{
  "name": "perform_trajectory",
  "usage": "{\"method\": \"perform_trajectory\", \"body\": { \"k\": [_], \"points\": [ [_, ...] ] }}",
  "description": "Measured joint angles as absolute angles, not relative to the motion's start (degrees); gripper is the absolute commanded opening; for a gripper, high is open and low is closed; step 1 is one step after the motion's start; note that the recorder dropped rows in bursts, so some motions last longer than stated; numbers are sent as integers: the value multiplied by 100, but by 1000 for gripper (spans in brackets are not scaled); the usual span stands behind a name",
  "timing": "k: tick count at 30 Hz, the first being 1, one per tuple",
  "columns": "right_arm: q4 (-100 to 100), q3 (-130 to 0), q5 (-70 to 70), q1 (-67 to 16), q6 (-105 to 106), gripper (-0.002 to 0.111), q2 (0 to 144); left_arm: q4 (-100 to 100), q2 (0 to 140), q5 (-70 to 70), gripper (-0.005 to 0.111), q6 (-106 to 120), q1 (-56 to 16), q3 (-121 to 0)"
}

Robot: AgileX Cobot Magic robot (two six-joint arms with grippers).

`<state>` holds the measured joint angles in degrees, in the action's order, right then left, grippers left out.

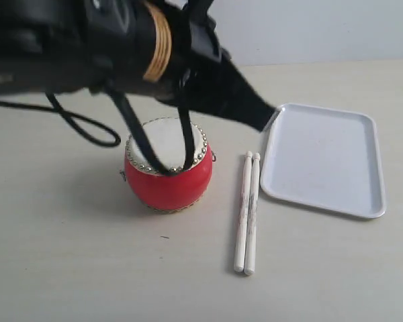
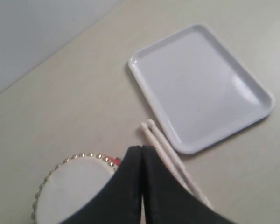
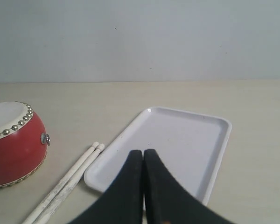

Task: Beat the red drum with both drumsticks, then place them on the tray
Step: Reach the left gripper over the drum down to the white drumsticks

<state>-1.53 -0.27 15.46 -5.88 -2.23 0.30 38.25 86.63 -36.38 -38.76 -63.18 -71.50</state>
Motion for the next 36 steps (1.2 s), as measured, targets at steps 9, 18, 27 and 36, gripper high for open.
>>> {"method": "perform_trajectory", "body": {
  "k": [9, 18, 27, 36],
  "points": [
    [-153, -27, 1546, -588, -223, 0, 30, 173, 9213, -4349, 0, -1748, -4963, -7762],
    [-153, -27, 1546, -588, -223, 0, 30, -147, 10640, -4156, 0, -1523, -4931, -7762],
    [-153, -27, 1546, -588, -223, 0, 30, -306, 11189, -3532, 0, -1523, -4966, -7762],
    [-153, -27, 1546, -588, -223, 0, 30, -504, 11573, -3377, 0, -1498, -5198, -7762]
  ]
}}
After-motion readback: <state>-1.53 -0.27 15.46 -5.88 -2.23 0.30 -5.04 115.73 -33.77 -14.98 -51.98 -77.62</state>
